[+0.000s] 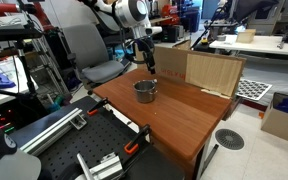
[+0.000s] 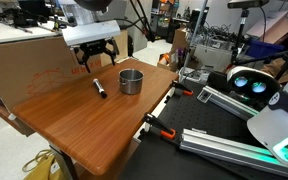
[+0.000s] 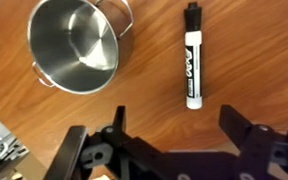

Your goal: Place the marker in the pot

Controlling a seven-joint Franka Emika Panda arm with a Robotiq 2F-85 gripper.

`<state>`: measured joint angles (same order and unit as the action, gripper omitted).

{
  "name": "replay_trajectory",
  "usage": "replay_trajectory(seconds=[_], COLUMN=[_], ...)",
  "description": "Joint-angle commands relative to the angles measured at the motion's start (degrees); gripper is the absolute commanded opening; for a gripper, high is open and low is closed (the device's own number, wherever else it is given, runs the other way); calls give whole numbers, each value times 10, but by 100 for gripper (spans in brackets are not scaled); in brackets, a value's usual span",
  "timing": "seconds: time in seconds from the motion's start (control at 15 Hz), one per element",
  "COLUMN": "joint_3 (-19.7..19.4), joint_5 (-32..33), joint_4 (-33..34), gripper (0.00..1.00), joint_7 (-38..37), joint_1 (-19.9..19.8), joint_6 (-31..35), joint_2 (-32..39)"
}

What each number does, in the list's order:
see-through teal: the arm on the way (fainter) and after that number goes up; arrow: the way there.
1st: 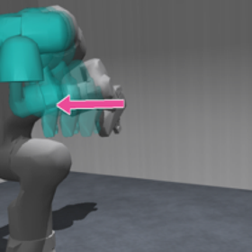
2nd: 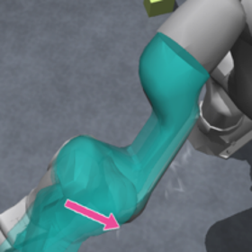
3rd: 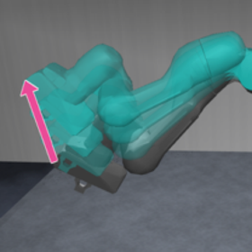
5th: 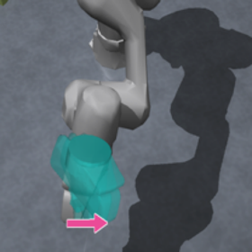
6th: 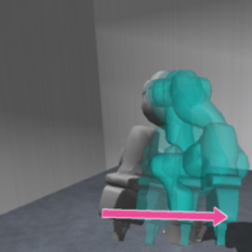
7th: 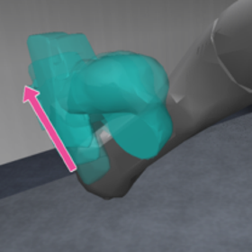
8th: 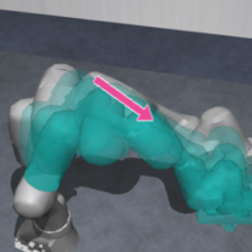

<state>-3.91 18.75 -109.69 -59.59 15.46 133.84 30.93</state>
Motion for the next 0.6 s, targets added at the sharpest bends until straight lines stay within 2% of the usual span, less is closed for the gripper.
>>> replay_trajectory(seconds=[0.0, 0.53], joint_3=[-22, -20], joint_5=[37, 52], joint_4=[23, 45], gripper=[100, 100], joint_7=[-5, 18], joint_1=[23, 37], joint_6=[-1, -1], joint_2=[29, 80])
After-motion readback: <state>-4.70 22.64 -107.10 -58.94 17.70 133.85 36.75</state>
